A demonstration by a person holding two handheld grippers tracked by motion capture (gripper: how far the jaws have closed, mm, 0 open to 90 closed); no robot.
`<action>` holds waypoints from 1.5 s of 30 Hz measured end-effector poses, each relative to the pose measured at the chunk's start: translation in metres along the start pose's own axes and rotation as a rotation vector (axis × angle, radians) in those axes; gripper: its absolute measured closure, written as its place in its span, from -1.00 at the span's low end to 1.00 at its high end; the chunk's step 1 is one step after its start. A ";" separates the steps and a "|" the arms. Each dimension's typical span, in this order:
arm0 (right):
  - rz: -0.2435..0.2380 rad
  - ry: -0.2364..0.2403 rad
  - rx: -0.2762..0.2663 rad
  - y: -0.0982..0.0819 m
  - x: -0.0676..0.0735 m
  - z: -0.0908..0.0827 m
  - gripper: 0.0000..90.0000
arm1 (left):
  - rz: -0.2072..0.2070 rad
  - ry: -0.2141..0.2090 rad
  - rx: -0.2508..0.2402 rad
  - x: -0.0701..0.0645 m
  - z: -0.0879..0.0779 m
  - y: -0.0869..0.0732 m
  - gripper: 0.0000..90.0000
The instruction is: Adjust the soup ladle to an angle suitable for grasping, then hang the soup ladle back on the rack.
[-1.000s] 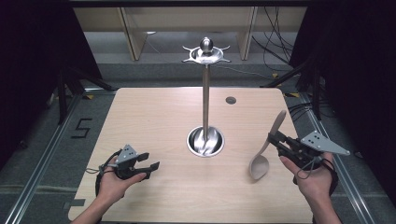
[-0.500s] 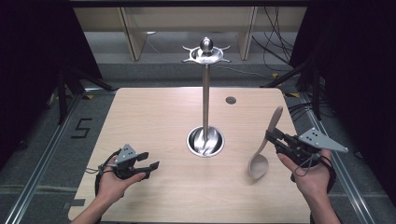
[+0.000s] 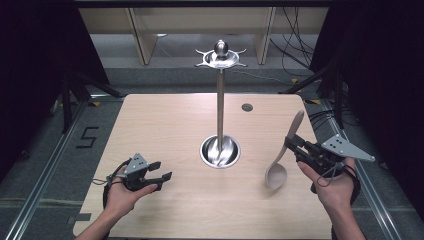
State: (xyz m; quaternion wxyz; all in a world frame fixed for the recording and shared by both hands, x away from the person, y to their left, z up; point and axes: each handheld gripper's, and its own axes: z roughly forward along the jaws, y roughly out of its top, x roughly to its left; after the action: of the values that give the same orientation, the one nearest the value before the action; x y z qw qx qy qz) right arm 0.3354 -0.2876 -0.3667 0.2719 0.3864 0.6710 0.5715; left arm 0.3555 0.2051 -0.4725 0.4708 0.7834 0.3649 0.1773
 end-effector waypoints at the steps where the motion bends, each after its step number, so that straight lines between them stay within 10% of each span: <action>1: 0.016 -0.006 0.004 0.000 0.001 -0.001 0.64 | -0.003 0.005 -0.002 -0.001 0.000 0.001 -0.13; 17: 0.003 -0.019 0.009 -0.002 0.011 0.001 0.64 | -0.029 0.015 -0.076 -0.004 -0.003 0.011 -0.14; 45: -0.058 -0.018 0.050 0.007 0.041 0.014 0.63 | 0.121 -0.163 -0.279 -0.076 0.011 0.135 -0.15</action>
State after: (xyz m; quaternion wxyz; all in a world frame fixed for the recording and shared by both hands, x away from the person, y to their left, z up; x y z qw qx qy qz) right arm 0.3254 -0.2457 -0.3595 0.2847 0.3785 0.6934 0.5430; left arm 0.3658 0.1033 -0.3560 0.5916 0.7426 0.2496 0.1903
